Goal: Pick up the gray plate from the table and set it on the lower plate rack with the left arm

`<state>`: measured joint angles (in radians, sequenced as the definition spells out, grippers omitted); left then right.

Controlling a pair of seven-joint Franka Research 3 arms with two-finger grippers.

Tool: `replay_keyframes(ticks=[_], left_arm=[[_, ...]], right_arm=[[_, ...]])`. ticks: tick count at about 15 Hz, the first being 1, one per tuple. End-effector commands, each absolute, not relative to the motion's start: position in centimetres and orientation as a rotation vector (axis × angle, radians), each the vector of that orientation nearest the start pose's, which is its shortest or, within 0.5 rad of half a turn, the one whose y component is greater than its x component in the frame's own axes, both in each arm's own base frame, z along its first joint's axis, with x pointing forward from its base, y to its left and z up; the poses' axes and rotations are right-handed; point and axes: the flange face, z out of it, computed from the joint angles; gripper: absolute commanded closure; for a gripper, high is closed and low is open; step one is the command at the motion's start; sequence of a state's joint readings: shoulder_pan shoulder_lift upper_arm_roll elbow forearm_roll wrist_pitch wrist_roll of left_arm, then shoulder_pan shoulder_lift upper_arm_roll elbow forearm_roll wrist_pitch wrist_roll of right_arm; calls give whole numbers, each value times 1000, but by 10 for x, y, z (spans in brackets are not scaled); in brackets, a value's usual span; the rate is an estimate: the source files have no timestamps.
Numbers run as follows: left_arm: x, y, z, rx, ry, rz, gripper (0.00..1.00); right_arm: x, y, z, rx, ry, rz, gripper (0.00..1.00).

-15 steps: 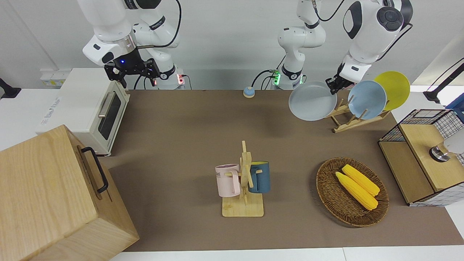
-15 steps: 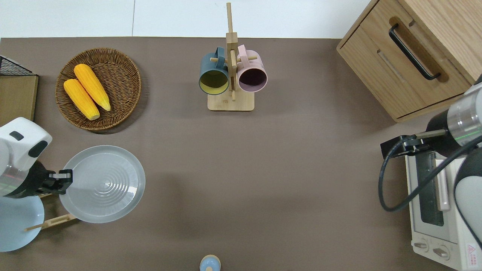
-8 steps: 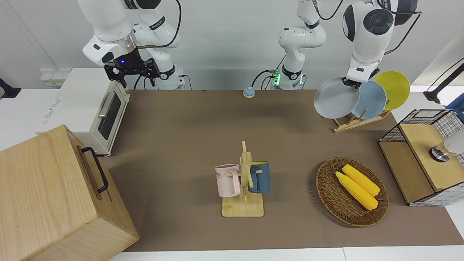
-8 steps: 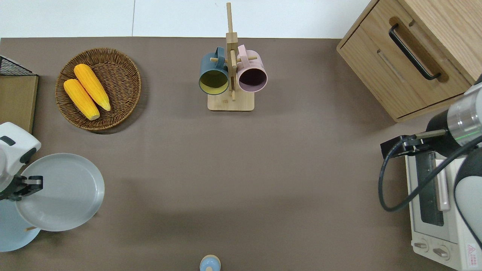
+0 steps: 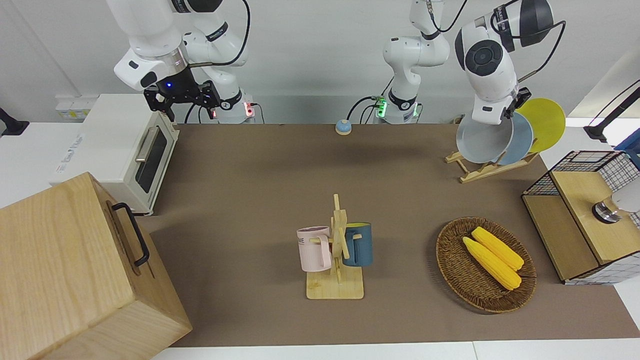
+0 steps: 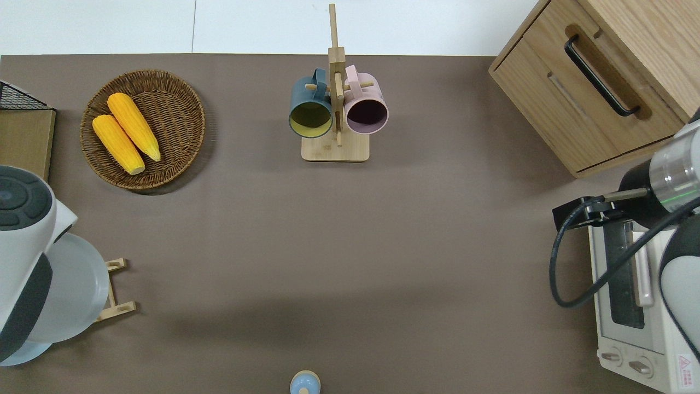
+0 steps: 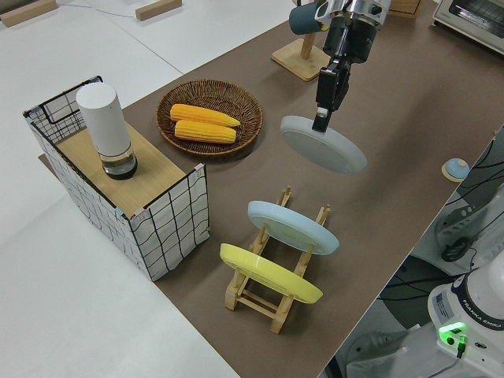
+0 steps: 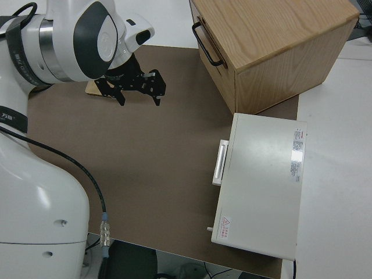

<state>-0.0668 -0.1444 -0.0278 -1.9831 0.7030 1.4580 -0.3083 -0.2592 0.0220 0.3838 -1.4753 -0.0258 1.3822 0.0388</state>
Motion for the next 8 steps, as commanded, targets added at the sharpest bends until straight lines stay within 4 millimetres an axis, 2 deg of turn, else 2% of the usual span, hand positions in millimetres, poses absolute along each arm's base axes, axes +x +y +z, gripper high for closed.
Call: replay_keyframes(ticks=[1,8], left_arm=[[474,36,513,-2220,-254,241,1000],[464,38,476,-2150,-375,218,1000]], right_arm=[[536,60,646,-3167,-108,179,17],[536,59,646,-3169,-105,179,17]])
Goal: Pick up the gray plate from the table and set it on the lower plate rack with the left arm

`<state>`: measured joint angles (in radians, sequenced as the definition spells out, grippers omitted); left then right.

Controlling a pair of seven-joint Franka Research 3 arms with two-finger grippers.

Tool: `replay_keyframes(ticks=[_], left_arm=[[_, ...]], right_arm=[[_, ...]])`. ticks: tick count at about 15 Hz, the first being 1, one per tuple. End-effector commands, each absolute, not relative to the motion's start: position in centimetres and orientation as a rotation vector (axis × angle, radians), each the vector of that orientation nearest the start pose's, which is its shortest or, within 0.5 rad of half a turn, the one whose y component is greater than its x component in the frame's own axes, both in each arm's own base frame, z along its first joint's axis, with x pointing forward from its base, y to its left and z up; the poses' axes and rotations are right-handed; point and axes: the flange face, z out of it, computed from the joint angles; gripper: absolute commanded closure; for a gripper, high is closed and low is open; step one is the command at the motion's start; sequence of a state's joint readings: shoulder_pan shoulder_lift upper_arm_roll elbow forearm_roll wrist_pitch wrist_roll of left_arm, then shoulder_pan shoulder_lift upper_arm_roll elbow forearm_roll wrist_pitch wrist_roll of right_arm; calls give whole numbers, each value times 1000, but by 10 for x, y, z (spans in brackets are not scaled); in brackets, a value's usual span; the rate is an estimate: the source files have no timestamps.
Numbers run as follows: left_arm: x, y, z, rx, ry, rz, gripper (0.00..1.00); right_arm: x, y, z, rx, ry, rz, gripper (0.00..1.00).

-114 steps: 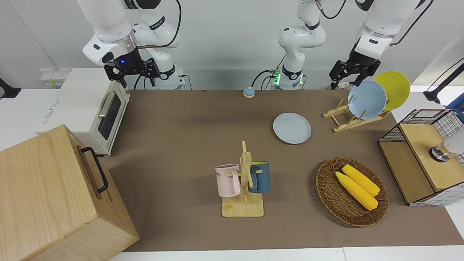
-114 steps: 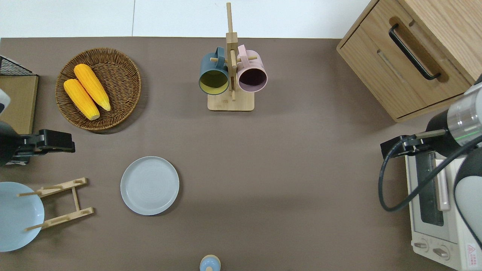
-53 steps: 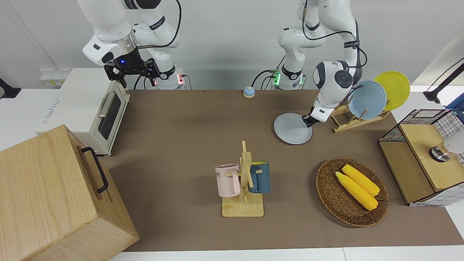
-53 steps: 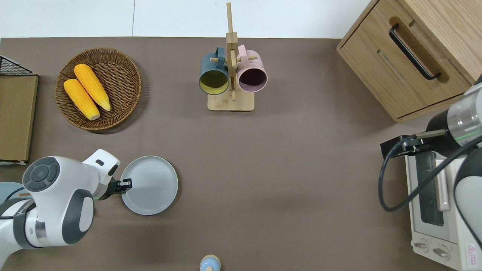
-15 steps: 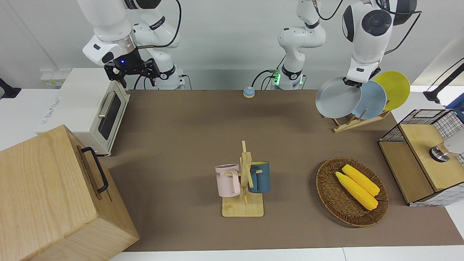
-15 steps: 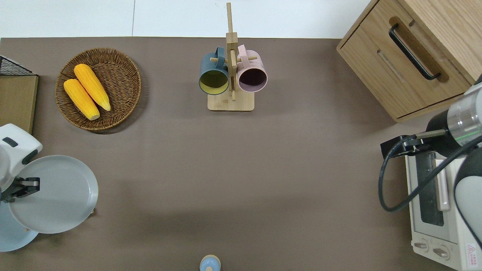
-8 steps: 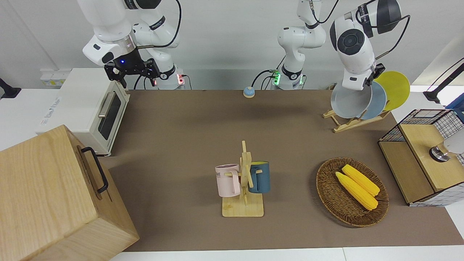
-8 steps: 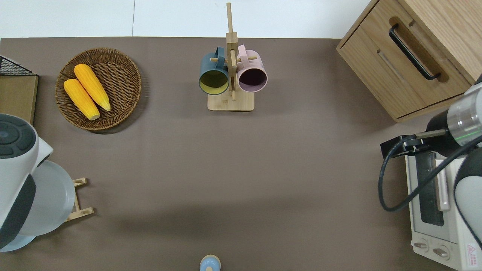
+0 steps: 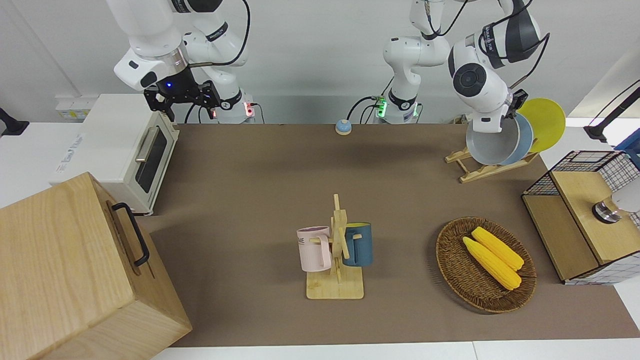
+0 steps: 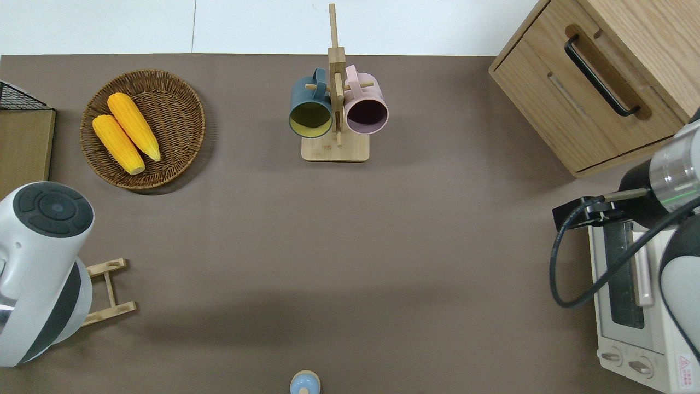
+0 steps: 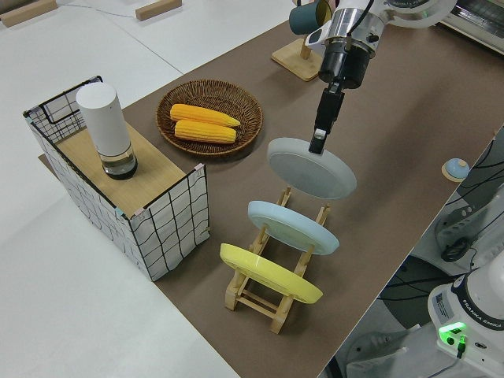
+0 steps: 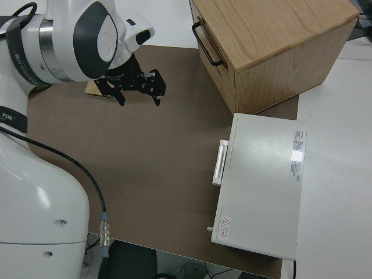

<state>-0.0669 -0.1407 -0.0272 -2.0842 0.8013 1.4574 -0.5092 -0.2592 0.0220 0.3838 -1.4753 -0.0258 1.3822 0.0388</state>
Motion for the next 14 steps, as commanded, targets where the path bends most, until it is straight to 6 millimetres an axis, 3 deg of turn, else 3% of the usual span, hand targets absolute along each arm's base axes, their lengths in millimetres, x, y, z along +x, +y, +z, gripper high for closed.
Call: replay_keyframes(ticks=[1,14], left_arm=[[464,38,470,-2141,-394,212,1000],[458,8,413,-2067,-525,127,1000]], right_arm=[[536,60,646,-3169,-108,178,17],[536,60,646,-3167,-108,179,17]])
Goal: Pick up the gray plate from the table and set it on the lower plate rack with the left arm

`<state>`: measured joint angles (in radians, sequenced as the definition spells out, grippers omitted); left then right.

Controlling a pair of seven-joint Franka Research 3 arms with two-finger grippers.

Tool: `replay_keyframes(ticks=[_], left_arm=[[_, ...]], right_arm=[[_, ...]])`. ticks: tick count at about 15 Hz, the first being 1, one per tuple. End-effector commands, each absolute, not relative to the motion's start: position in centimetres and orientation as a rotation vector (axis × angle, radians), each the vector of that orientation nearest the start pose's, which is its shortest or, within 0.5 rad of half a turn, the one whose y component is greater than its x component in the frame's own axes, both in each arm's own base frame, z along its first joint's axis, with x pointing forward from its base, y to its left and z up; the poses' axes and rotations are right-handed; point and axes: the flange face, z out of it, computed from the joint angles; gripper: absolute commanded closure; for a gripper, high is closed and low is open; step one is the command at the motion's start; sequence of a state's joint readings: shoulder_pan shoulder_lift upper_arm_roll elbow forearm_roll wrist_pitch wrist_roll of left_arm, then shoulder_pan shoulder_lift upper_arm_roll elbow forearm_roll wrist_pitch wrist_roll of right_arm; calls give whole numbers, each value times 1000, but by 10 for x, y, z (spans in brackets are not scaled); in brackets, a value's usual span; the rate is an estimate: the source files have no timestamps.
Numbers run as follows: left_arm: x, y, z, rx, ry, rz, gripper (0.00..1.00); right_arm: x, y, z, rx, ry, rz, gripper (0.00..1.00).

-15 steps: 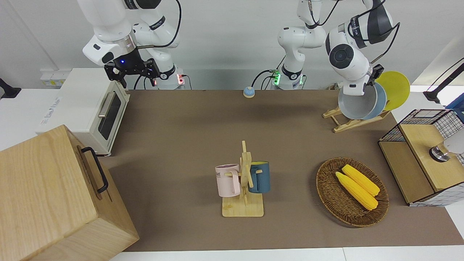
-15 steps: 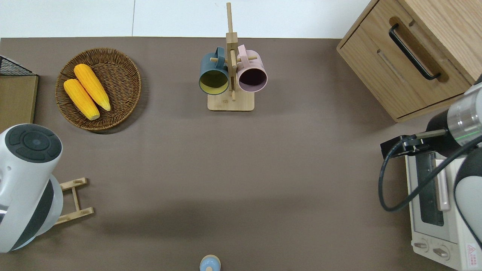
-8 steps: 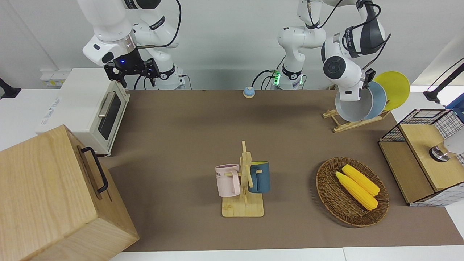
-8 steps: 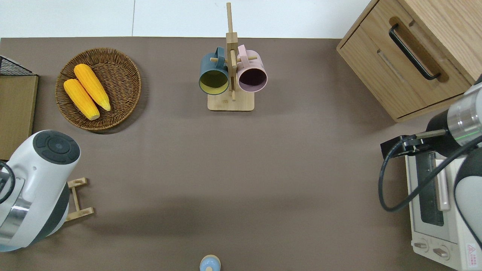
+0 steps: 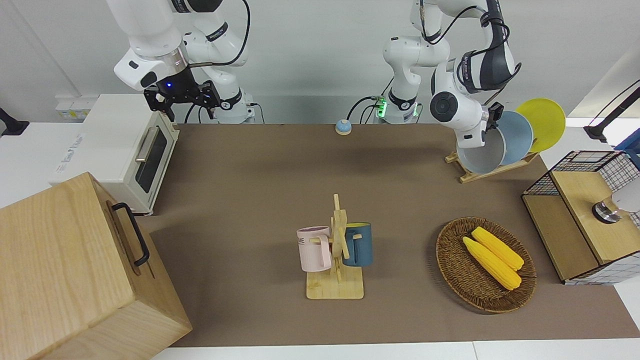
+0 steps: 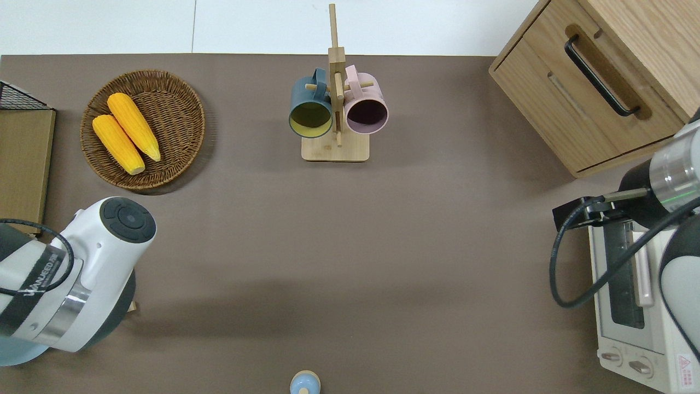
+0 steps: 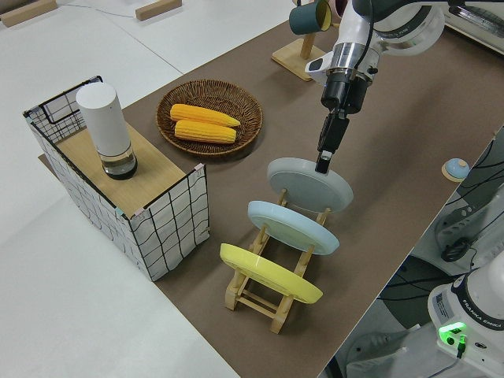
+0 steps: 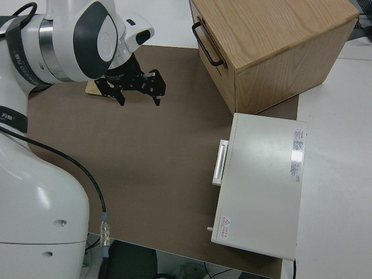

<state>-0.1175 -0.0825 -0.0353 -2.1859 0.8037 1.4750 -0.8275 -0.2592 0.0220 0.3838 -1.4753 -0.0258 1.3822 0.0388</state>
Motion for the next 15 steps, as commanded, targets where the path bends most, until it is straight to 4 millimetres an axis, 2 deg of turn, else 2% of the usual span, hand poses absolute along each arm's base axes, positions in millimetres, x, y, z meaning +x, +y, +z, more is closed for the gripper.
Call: replay_keyframes(ticks=[1,5,6,7,15], left_arm=[[457,5,413,-2070,-522,122,1000],[457,5,412,-2072,-527,123,976],[457,6,412,-2075,-525,123,385],[458,5,412,-2076,-524,122,10],[459,4,424,-2118,-400,179,0]], right_arm=[[536,60,646,-3169,-108,178,17],[536,60,646,-3169,-108,179,17],[536,60,645,-3169,-108,181,17],[536,60,646,-3169,-108,181,17],[536,60,646,-3169,-108,179,17]])
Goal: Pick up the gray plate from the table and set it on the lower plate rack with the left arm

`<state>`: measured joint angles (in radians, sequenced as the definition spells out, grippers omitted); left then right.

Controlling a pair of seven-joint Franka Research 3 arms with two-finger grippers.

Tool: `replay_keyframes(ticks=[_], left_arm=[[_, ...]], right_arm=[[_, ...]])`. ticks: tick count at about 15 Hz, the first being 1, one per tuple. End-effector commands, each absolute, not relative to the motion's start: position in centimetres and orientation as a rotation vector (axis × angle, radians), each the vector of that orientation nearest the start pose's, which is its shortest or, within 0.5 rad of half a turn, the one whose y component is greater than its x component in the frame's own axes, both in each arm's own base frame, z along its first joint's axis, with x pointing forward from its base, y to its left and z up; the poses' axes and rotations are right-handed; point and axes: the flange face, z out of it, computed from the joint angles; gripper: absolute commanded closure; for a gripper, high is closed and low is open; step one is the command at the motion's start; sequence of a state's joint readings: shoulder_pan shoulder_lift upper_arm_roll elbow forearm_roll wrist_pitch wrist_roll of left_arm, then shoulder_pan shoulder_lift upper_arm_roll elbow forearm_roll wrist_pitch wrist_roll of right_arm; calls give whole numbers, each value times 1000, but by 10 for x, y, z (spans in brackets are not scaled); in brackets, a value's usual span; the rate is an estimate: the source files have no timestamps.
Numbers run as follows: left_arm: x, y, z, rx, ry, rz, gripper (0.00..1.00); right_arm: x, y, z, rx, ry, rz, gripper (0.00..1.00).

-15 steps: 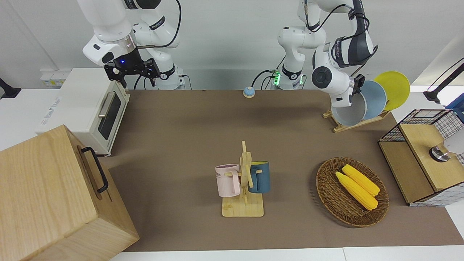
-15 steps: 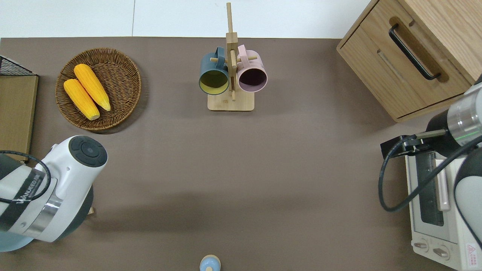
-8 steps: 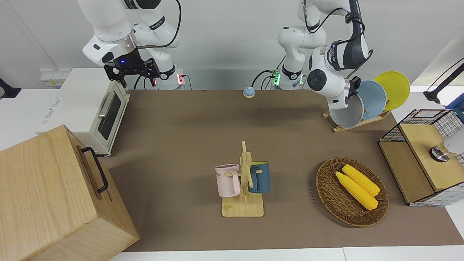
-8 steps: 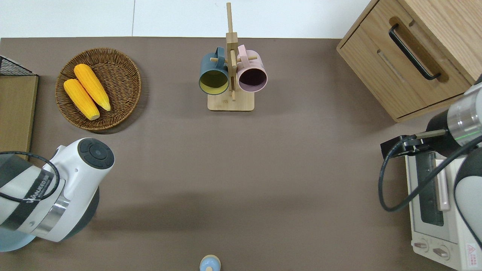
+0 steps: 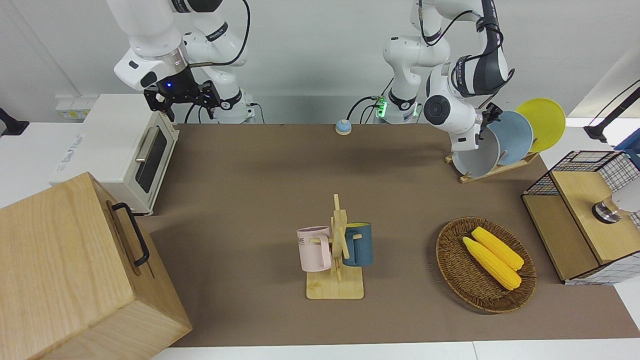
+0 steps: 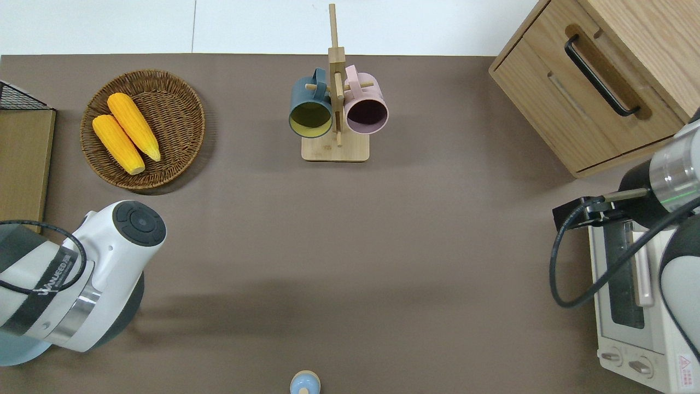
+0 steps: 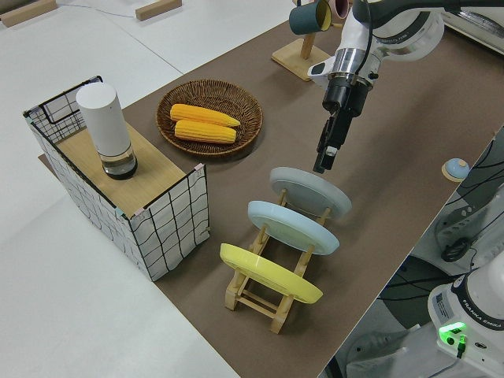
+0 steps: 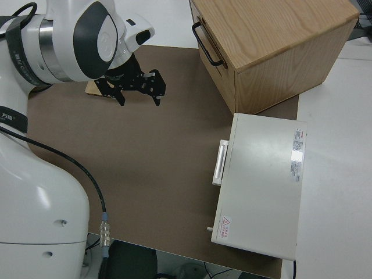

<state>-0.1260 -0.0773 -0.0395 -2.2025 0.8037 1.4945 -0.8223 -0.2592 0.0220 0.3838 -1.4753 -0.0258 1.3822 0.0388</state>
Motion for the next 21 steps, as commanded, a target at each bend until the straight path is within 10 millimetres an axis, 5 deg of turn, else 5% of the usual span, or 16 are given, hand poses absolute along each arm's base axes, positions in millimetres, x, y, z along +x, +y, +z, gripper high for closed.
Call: replay_keyframes(ticks=[1,7,14,18,21], left_arm=[[461,3,429,-2130,-377,187,0],[491,-10,503,-2465,-217,265,0],[498,-37,552,-2838,-141,261,0],[501,-10,593,-3106,26,215,0],[503,-4,615,-3152,68,141,0]], right_arm=[[536,60,646,-3169,-108,178,17],[536,60,646,-3169,-108,181,17],[536,60,646,-3169,-108,181,17],[536,60,646,-3169,-108,179,17],[536,60,646,-3167,-108,179,17]])
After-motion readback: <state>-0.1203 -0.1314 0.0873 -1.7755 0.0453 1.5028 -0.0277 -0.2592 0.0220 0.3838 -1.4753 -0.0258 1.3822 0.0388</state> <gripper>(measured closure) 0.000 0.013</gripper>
